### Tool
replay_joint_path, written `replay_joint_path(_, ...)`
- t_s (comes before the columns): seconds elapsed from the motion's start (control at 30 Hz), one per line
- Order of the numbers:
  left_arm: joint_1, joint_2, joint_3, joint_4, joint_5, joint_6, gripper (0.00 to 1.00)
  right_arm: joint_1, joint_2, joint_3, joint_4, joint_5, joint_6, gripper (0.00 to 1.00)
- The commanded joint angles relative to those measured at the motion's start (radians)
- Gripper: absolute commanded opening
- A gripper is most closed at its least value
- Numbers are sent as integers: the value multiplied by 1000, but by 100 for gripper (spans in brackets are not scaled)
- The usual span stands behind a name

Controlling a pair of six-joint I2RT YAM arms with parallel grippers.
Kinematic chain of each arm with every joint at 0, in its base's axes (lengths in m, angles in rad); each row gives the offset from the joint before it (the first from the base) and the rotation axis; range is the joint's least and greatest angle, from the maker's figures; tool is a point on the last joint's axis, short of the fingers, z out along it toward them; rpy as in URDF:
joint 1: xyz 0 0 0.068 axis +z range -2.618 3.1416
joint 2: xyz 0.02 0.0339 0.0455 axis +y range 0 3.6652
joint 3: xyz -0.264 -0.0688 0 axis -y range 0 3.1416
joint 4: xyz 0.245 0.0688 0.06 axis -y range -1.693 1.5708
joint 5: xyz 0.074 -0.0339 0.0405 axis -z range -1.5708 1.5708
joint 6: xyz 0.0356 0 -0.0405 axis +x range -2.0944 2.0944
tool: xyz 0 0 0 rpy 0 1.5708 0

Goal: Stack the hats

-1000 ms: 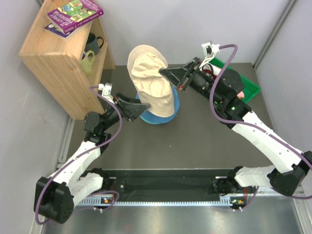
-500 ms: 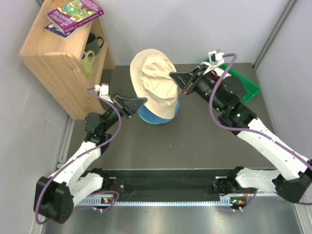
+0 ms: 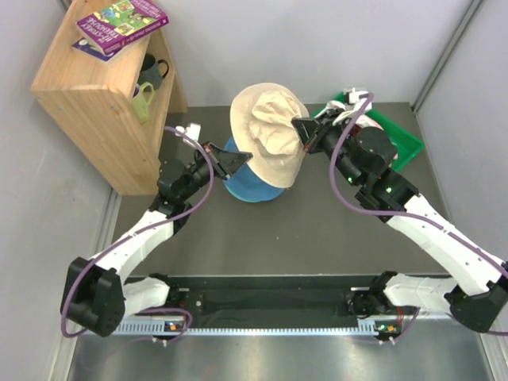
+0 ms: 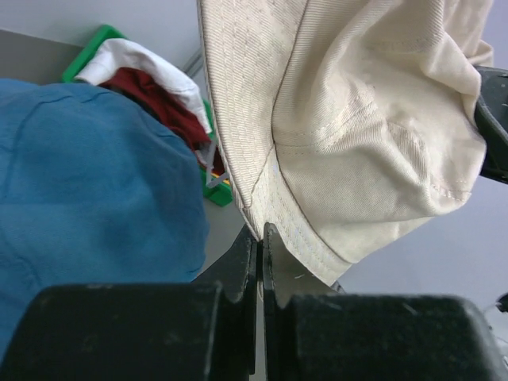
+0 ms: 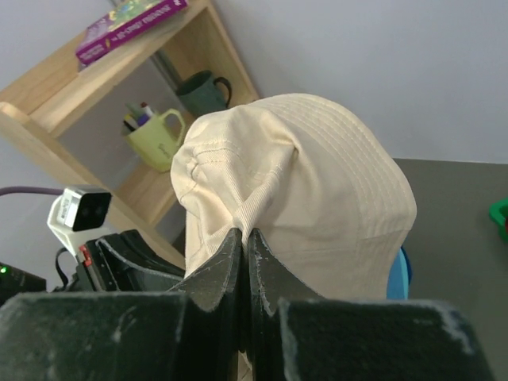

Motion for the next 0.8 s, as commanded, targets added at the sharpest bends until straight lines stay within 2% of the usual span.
replay_joint_path(0.0, 3, -14, 33, -156, -143, 86, 0, 14, 40, 24, 16, 71, -47, 0)
replay_joint_path(0.1, 26, -48, -4, -199, -211, 86, 0, 14, 100, 47, 16, 63, -50, 0)
replay_joint_path(0.2, 83, -83, -24, -245, -231, 84, 0, 14, 169, 87, -3, 34, -59, 14)
replay_joint_path(0.23, 98, -94, -25, -280, -231, 80, 0, 14, 186, 101, -5, 25, -64, 37)
replay_joint_path(0.33, 149, -91, -41, -300, -185, 83, 0, 2, 235, 134, -59, -3, -71, 77)
replay_joint_path(0.37, 162, -87, -42, -302, -170, 80, 0, -9, 240, 131, -59, -21, -68, 82)
replay_joint_path(0.47, 173, -71, -54, -305, -133, 80, 0, -84, 228, 84, -18, -144, -28, 90)
replay_joint_path(0.6, 206, -76, -102, -276, -96, 66, 0, -242, 208, -46, 105, -400, 34, 90)
replay_joint_path(0.77, 212, -67, -168, -184, -24, 71, 0, -363, 203, -204, 258, -583, 125, 90)
